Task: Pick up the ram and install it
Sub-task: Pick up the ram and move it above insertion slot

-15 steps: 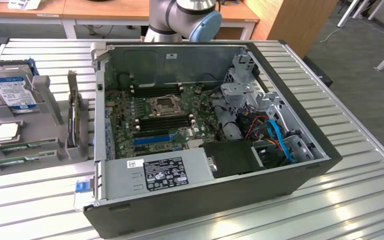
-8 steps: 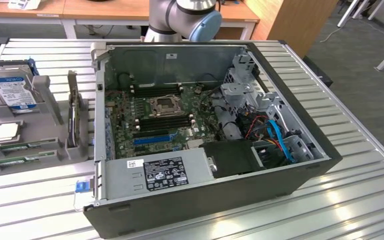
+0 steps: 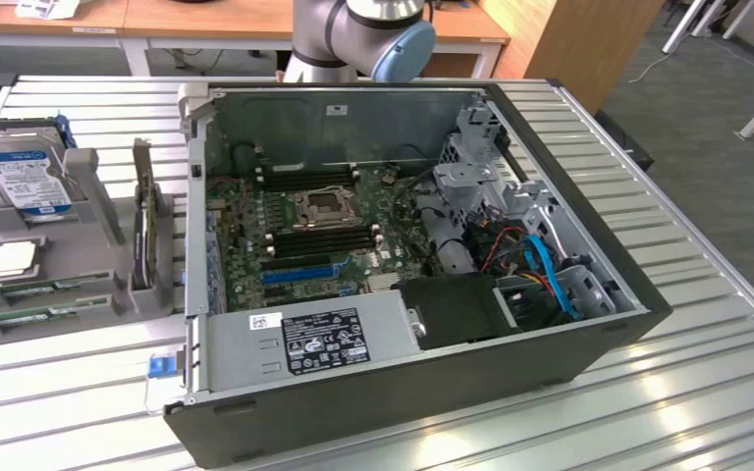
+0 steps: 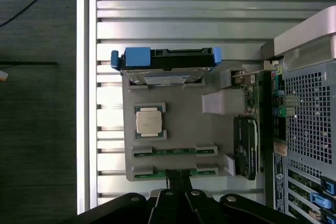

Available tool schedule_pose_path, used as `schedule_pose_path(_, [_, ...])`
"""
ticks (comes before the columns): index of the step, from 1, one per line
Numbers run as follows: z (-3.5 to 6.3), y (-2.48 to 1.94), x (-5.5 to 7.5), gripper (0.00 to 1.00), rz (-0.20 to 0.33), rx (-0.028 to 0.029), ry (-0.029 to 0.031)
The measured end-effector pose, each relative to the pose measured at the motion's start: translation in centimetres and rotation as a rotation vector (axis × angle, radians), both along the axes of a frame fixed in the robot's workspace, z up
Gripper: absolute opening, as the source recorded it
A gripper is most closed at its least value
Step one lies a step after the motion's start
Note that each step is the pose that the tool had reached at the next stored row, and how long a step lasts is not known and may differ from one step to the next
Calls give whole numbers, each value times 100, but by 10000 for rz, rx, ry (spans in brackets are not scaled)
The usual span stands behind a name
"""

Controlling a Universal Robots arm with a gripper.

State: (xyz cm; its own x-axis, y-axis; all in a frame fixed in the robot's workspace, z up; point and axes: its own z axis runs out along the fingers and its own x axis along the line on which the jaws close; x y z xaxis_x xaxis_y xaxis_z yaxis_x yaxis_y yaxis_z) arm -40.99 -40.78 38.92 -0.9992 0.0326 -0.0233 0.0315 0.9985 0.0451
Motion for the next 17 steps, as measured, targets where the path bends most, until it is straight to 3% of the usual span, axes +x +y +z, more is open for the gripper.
schedule_pose_path(17, [0, 0, 0, 10, 1471, 0, 0])
